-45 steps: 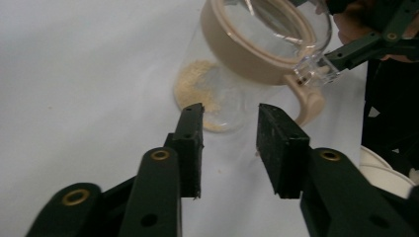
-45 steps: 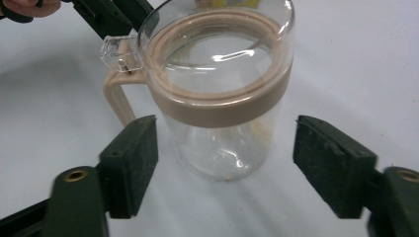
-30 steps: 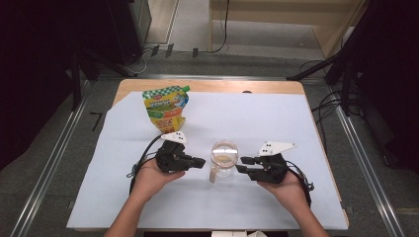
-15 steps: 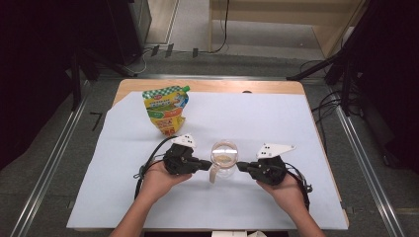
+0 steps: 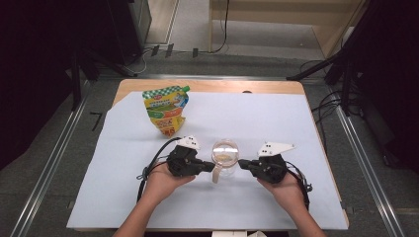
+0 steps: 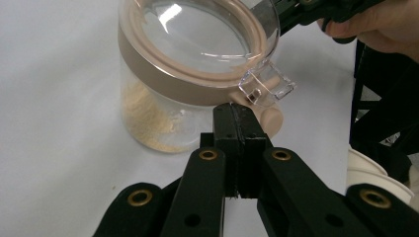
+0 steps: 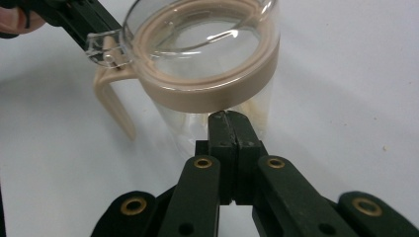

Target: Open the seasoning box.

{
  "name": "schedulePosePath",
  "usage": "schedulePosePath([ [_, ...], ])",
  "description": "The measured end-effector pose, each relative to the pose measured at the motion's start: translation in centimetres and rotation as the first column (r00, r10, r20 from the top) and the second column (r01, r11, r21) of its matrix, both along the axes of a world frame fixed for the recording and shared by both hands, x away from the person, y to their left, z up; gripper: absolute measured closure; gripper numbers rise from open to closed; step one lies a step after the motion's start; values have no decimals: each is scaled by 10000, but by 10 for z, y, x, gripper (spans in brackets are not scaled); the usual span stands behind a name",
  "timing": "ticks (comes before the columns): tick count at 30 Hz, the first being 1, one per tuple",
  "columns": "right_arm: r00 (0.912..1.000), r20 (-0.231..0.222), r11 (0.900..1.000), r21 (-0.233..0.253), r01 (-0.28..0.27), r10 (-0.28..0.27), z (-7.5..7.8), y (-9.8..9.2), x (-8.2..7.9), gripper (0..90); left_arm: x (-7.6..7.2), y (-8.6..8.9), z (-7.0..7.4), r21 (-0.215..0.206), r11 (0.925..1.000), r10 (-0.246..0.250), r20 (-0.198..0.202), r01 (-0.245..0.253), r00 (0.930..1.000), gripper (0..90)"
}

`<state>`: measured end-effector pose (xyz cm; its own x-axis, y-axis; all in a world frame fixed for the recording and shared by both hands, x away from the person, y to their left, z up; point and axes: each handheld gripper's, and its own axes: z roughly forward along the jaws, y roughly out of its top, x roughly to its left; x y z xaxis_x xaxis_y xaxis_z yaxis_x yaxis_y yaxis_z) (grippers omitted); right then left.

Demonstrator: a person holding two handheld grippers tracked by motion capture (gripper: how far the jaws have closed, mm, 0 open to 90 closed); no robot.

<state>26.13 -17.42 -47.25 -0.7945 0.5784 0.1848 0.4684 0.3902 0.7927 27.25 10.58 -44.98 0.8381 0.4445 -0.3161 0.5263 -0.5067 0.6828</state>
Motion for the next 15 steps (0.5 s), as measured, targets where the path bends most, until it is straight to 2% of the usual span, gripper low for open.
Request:
schedulePosePath([
  [15, 9943, 317, 9948, 18, 1018, -1018, -6, -6, 9, 900, 0, -25, -1, -23, 9984, -556, 131, 557, 9984, 900],
])
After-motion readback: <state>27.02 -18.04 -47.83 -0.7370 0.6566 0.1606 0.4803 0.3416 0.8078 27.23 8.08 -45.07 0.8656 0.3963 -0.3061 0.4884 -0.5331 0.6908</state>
